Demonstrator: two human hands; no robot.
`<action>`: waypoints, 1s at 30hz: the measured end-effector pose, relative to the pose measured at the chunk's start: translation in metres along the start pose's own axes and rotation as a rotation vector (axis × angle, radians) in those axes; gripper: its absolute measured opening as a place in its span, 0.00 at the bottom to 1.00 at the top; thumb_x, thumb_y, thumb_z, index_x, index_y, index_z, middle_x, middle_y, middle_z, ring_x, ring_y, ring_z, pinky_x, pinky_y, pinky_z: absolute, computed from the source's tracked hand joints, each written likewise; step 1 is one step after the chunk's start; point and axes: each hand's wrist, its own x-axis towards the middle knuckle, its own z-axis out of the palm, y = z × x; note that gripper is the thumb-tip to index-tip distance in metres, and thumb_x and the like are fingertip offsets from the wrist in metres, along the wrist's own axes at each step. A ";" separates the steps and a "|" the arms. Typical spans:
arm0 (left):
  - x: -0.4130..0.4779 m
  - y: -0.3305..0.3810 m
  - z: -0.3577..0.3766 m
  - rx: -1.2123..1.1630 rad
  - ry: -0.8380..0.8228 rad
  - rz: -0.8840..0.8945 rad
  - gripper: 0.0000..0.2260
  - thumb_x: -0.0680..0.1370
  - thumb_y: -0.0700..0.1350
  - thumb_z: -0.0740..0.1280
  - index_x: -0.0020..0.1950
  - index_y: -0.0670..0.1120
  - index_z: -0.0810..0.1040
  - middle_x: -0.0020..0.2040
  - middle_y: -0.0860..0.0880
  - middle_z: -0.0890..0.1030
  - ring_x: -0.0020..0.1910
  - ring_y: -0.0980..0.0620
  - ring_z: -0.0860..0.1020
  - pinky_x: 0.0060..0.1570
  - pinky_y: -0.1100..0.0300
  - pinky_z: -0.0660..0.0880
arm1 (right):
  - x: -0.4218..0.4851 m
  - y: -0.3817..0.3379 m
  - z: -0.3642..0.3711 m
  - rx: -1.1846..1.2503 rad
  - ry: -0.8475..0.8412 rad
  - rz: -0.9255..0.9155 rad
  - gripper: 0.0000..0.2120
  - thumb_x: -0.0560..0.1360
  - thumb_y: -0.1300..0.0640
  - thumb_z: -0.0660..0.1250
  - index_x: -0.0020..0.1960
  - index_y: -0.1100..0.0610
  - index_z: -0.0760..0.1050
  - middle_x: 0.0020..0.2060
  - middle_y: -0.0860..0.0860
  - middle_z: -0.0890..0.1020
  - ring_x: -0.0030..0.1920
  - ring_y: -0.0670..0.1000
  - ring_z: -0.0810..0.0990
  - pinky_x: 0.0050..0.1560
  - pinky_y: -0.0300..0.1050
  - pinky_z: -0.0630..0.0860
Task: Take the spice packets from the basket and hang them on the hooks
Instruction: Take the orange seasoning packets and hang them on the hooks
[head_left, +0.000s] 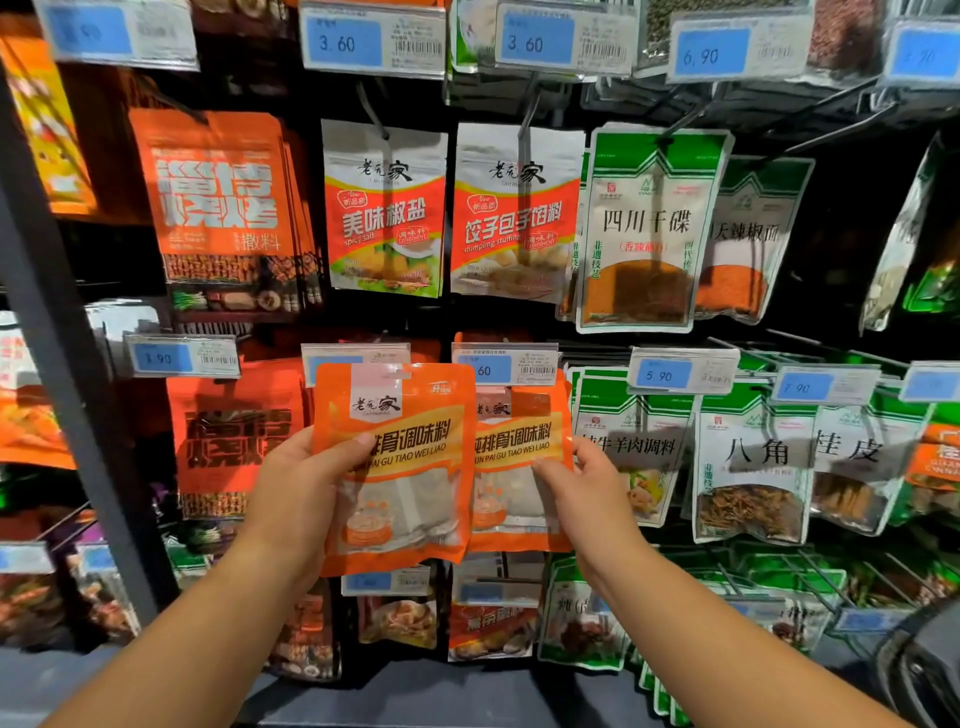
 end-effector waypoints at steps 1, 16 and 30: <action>0.000 0.000 0.000 0.002 -0.003 -0.003 0.09 0.81 0.36 0.65 0.57 0.41 0.83 0.51 0.40 0.87 0.50 0.38 0.86 0.53 0.41 0.81 | 0.003 0.001 0.002 -0.002 0.000 0.008 0.06 0.78 0.59 0.68 0.49 0.49 0.81 0.46 0.49 0.87 0.51 0.55 0.84 0.59 0.60 0.79; 0.002 -0.010 -0.011 0.010 -0.020 -0.040 0.07 0.80 0.36 0.66 0.54 0.42 0.83 0.50 0.38 0.87 0.49 0.36 0.86 0.48 0.42 0.82 | 0.022 0.005 0.006 -0.332 0.113 -0.021 0.12 0.77 0.48 0.71 0.49 0.57 0.75 0.40 0.52 0.82 0.40 0.54 0.80 0.40 0.48 0.75; 0.001 -0.029 0.018 -0.046 -0.123 -0.121 0.08 0.81 0.37 0.66 0.57 0.42 0.82 0.51 0.40 0.87 0.49 0.39 0.87 0.47 0.46 0.81 | -0.029 -0.024 -0.002 0.069 -0.365 0.067 0.12 0.81 0.46 0.66 0.54 0.54 0.80 0.47 0.49 0.88 0.49 0.53 0.87 0.50 0.51 0.83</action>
